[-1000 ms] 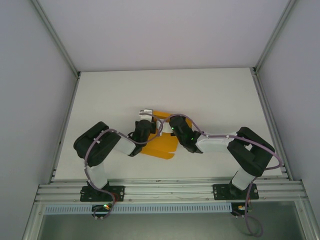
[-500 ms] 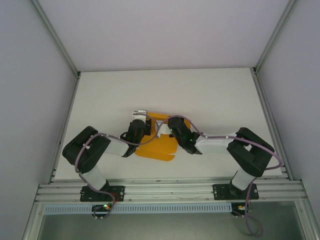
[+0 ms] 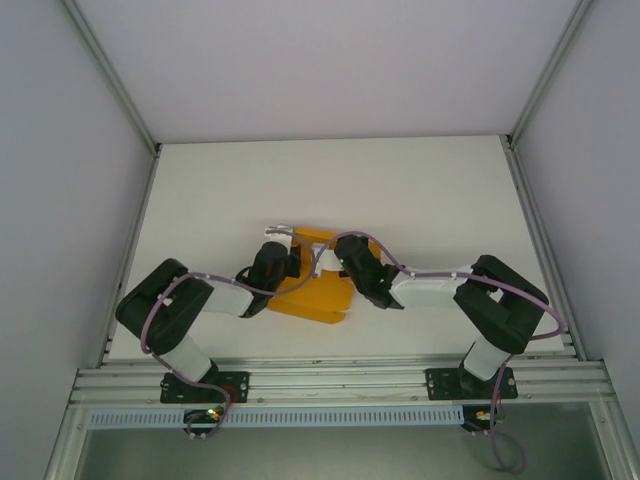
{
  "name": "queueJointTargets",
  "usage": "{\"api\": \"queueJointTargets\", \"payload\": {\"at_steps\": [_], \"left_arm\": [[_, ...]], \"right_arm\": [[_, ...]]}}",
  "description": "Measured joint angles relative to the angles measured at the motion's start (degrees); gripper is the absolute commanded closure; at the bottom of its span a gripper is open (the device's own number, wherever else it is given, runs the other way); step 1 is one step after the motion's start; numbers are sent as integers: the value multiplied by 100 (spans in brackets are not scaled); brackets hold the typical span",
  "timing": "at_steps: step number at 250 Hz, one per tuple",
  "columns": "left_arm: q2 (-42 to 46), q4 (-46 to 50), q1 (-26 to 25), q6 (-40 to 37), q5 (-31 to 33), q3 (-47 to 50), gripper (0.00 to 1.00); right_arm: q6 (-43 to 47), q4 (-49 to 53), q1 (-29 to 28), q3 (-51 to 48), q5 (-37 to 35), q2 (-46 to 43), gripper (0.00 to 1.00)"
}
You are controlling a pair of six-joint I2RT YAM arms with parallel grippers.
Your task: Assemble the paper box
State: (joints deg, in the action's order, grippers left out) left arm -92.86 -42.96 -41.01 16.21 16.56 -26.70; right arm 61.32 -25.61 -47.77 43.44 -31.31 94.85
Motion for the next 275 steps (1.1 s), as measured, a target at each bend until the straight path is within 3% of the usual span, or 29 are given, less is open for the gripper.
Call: {"api": "queueJointTargets", "payload": {"at_steps": [39,54,65,86,104,155,185,215,275], "left_arm": [[-7,-7,-15,-96,-20,4,100],[-28,-35,-2,-109,-7,7,100],[-48,-105,17,-136,-9,7,100],[-133,-271,13,-227,-61,4,100],[-225,-372,-63,-319,-87,4,100],[-479,-866,-240,-494,-328,4,100],[-660,-1196,-306,-514,-503,4,100],[-883,-1613,-533,-605,-551,4,100],[-1049,-1932,-658,-645,-629,9,97]], "right_arm": [[-289,308,-11,0,125,-212,81],[-595,592,-15,0,179,-439,57],[-824,831,-20,2,225,-645,50],[-1554,1377,-20,26,483,-1193,43],[-2304,1720,-9,13,881,-1805,30],[-4251,1696,407,-251,2017,-3220,0],[-5219,1727,780,-81,2100,-2990,0],[-5984,2024,944,664,2090,-1958,2],[-6610,2817,881,1919,1604,-240,6]]}}
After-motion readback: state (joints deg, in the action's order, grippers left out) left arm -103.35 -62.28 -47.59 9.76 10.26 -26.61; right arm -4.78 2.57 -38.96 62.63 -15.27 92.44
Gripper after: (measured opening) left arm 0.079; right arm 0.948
